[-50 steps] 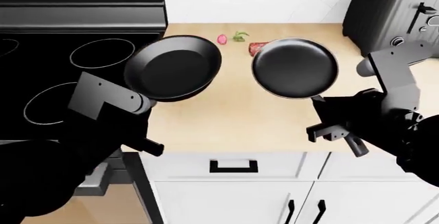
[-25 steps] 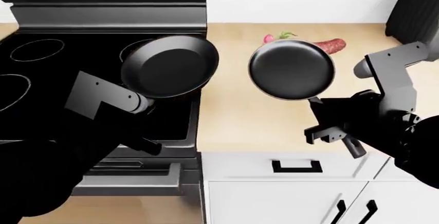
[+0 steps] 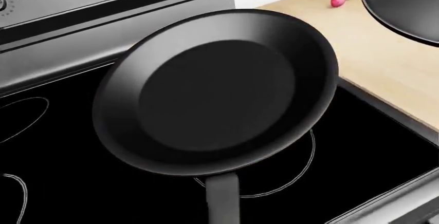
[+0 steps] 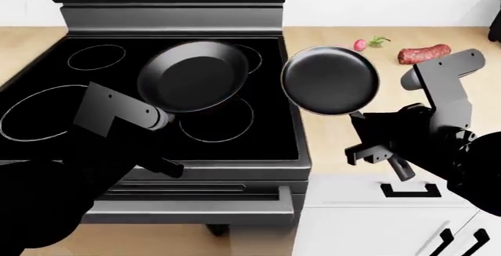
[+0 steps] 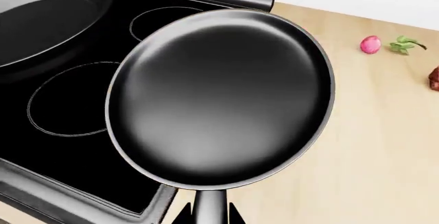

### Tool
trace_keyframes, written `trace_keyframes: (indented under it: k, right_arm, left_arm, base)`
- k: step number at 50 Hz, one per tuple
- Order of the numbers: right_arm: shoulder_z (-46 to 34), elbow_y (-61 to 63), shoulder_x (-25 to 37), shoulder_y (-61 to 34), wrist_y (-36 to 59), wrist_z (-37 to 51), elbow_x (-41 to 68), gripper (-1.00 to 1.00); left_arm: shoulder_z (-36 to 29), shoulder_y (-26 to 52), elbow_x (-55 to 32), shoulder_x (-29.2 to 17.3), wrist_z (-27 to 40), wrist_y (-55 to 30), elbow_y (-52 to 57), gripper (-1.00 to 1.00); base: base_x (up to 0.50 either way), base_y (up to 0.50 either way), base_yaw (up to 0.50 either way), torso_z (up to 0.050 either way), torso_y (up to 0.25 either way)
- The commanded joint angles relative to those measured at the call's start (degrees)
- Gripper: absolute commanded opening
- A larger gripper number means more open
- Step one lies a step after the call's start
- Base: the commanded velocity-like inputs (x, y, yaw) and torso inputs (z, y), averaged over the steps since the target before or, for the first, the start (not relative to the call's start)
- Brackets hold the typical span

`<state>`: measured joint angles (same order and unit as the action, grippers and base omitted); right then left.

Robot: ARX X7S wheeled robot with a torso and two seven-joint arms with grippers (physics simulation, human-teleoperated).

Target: Place both pans onto different burners. Then place the beet and the sausage on different pans.

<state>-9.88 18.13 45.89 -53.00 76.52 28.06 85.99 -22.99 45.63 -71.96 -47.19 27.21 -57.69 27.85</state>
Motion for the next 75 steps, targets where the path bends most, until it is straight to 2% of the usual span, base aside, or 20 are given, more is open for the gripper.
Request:
trace_keyframes:
  k: [1,37,52,66,75]
  right_arm:
    - [1.4,0.4,0.2,-1.6,-1.0,0.1,-2.0,-1.0]
    - [1.2,0.6,1.8,0.3,-3.4,-0.9,-2.7,-1.0]
    - [2.5,1.1,3.0,1.9,-4.7,0.1,-1.9,-1.0]
    - [2.3,1.5,3.1,2.3,-5.0,0.5,-1.3,-1.0]
    - [2.2,1.5,3.2,2.7,-5.8,0.1,-1.8,-1.0]
  left_arm:
    - [1.9,1.3,2.9,0.0,0.9,0.5,0.3,-1.0]
    - [0.7,2.1,3.6,0.4,0.7,0.5,-0.1,-1.0]
    - [0.6,2.7,3.9,0.0,0.7,0.4,-0.2,-1.0]
    - [0.8,2.5,3.8,-0.6,0.7,0.7,0.1,-1.0]
    - [0.3,3.7,4.3,-1.1,1.1,-0.3,0.5,-1.0]
  base:
    - [0.0,0.5,0.0,0.0,0.011]
    - [0.0,0.5,0.0,0.001,0.004]
    - [0.0,0.0,0.0,0.001,0.004]
    - [0.3,0.0,0.0,0.001,0.005]
    - [0.01,0.0,0.0,0.001,0.005]
